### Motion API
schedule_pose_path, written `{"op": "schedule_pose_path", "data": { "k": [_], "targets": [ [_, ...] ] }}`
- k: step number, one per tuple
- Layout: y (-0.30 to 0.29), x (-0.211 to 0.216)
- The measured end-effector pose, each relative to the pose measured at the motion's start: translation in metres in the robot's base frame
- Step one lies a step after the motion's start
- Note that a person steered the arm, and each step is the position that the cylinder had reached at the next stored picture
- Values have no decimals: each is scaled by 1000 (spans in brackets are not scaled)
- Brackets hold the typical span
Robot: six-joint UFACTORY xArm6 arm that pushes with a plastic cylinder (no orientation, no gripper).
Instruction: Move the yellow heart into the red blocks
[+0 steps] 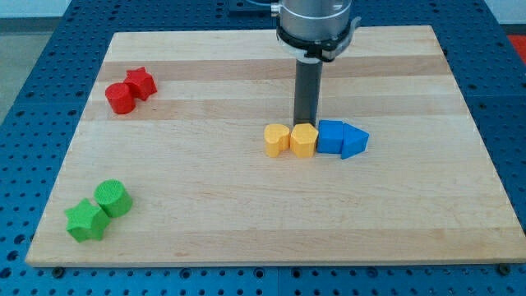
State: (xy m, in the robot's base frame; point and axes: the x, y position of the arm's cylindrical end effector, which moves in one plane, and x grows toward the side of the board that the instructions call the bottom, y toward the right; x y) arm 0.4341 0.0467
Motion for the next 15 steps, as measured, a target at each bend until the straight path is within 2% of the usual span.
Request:
{"op": "schedule_pose_path", "data": {
  "k": [2, 3, 4, 6, 10, 13, 15],
  "targets": [
    [0, 20],
    [0, 43],
    [24, 47],
    [35, 57],
    [35, 62],
    [9, 76],
    [9, 44]
  ]
}}
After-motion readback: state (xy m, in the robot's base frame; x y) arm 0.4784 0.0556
